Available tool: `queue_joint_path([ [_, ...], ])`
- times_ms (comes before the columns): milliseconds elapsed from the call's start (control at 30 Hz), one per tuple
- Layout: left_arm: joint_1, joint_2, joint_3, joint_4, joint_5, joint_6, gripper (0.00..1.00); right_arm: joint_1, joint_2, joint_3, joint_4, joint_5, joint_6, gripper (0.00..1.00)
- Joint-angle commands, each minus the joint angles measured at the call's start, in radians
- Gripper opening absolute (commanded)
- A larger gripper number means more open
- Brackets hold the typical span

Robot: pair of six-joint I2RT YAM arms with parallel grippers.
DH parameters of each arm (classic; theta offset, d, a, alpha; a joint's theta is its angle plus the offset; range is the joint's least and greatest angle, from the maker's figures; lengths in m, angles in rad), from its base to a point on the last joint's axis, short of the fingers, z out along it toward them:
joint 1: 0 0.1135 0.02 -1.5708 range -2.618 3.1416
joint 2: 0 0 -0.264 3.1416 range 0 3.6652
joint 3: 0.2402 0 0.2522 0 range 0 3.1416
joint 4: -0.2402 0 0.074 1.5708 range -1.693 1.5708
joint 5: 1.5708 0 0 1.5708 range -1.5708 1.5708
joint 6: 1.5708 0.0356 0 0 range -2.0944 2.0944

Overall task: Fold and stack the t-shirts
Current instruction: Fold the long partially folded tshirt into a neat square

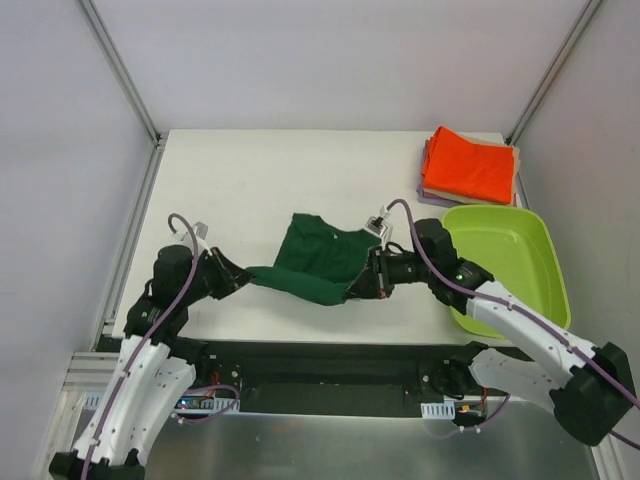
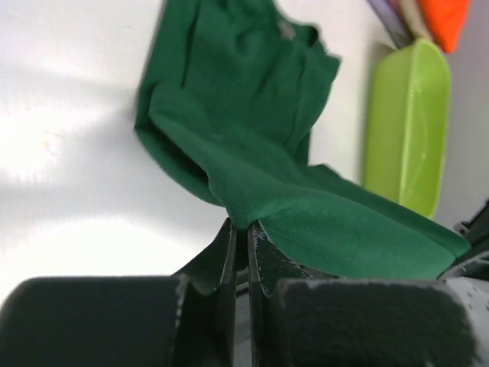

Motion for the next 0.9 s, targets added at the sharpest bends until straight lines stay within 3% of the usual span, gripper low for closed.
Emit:
queue_joint_path([
  [0,-0.006,-0.124,0.023,-0.095,0.069,-0.046,0.00,0.010,-0.148,-0.044,-0.048,-0.149,0.118,0.00],
  [133,-0.006,-0.127,0.078,-0.096,0.078,-0.042,0.00,0.010,-0.246,-0.098,-0.057,-0.110,0.172,0.01],
  [367,-0.006,0.027,0.172,-0.041,0.031,-0.022,0.00,-0.017,-0.294,-0.181,-0.059,0.000,0.187,0.01],
  [667,-0.036,0.294,0.224,0.183,0.034,-0.019,0.00,-0.189,-0.290,-0.227,-0.074,0.037,0.186,0.01],
  [867,-0.078,0.550,0.353,0.247,-0.011,0.015,0.00,-0.299,-0.213,-0.224,-0.073,0.060,0.137,0.01],
])
